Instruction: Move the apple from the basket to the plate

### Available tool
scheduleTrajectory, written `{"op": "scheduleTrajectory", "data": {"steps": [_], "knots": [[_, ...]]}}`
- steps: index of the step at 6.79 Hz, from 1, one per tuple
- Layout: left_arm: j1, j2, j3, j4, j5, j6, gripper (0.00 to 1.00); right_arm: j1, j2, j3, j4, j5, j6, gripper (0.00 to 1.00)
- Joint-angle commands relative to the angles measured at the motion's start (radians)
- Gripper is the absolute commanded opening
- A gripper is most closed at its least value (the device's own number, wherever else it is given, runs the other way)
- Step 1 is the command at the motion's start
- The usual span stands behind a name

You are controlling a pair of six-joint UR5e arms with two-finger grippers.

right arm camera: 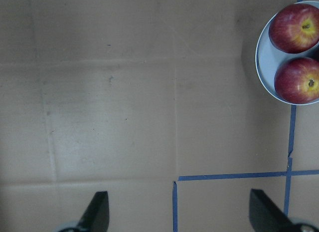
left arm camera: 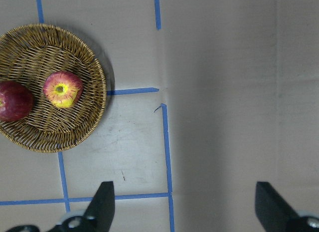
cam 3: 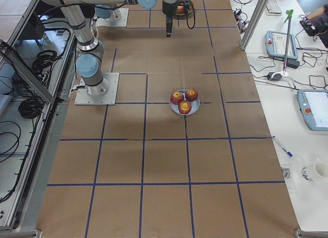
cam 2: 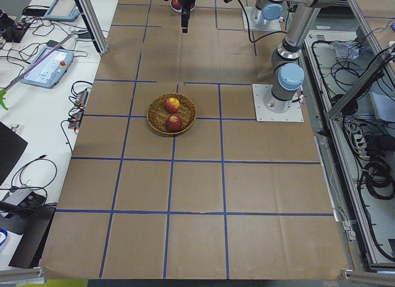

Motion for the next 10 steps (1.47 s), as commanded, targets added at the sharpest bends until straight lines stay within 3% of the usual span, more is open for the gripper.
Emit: {"op": "scheduleTrajectory", "data": {"steps": [1,9,10], "knots": [[0.001,-0.010,0.000,0.004,0.000,0.000,1.00,0.000,0.000,0.001,0.001,0.000,0.000,1.00],[0.017,0.007,-0.023,0.002,0.002,0.005,1.00,-0.002,0.000,0.001,0.001,0.000,0.000,1.00],[0.026,0.004,-0.034,0.016,0.011,0.117,1.00,-0.002,0.000,0.002,0.002,0.000,-0.001,1.00]]}}
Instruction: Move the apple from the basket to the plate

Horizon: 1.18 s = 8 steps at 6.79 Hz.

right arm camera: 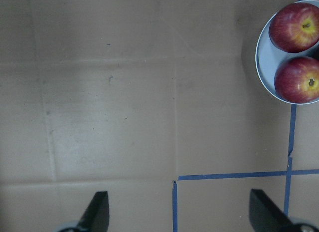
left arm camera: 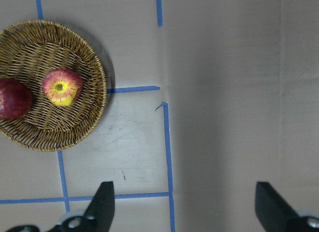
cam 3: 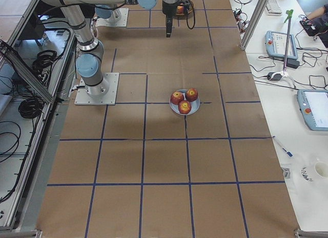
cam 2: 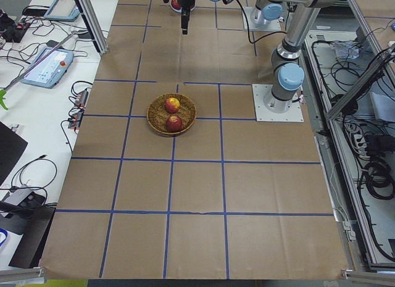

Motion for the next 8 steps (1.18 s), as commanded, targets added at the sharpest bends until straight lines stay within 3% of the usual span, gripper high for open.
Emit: {"op": "scheduleTrajectory", "data": {"steps": [1,4,5,6,8], "knots": [[0.035,-0.009,-0.014,0.019,0.006,0.160,1.00,-0.001,0.000,0.001,0.004,0.000,-0.001,1.00],[0.219,-0.114,-0.014,0.065,0.000,0.424,1.00,-0.001,0.000,0.001,0.003,0.000,-0.010,1.00],[0.228,-0.168,-0.015,0.164,0.006,0.506,0.99,-0.001,0.000,0.001,0.003,0.000,-0.010,1.00],[0.241,-0.233,-0.023,0.250,0.007,0.542,0.99,-0.001,0.000,0.001,0.003,0.000,-0.010,1.00],[0.302,-0.260,-0.089,0.269,0.000,0.535,0.99,-0.001,0.000,0.001,0.004,0.000,-0.010,1.00]]}}
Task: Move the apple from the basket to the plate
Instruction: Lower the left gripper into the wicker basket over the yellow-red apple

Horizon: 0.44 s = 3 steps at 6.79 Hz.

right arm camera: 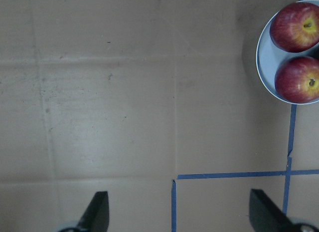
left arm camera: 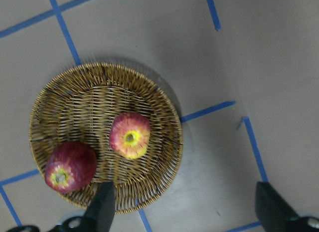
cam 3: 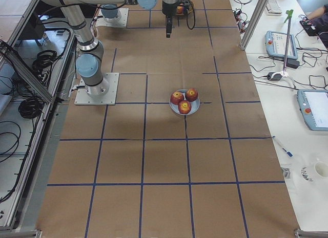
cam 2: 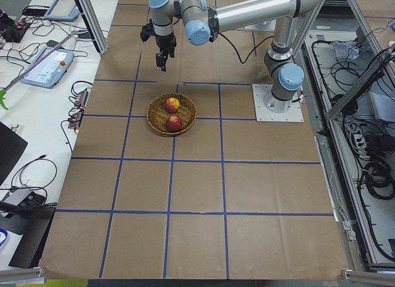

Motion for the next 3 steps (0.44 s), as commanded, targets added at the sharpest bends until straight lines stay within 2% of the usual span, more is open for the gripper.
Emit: {"op": "scheduleTrajectory", "data": {"steps": [1,2,3], "knots": [[0.034,-0.023,-0.080,0.040,-0.005,0.015,0.99,0.000,0.000,0.000,0.001,0.000,0.000,1.00],[0.042,-0.029,-0.110,0.166,-0.003,0.020,0.99,0.000,0.000,0.000,0.001,0.000,0.000,1.00],[0.045,-0.033,-0.159,0.210,0.004,0.035,0.99,0.000,0.002,0.002,0.004,-0.002,-0.009,1.00]]}}
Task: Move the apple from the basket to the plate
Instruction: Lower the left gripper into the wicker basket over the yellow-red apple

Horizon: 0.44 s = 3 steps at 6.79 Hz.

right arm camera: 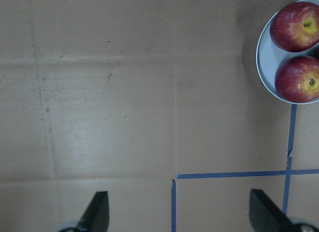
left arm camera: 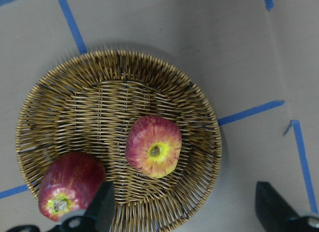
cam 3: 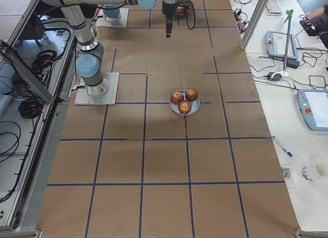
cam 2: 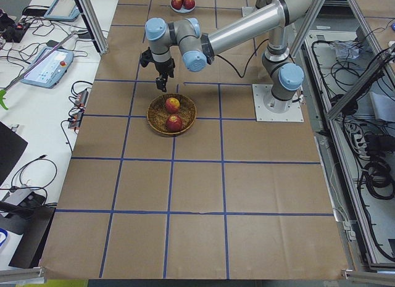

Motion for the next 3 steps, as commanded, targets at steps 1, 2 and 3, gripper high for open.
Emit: {"op": "scheduleTrajectory", "data": {"steps": [1,2,3], "knots": [[0.006,-0.011,-0.085,0.082,0.000,0.043,0.99,0.000,0.000,0.004,0.001,0.000,-0.008,1.00],[0.007,-0.015,-0.117,0.105,-0.003,0.131,0.99,-0.003,0.000,0.018,-0.011,-0.001,-0.010,1.00],[0.007,-0.056,-0.127,0.175,0.001,0.147,0.99,-0.003,-0.003,0.021,-0.013,-0.001,-0.010,1.00]]}}
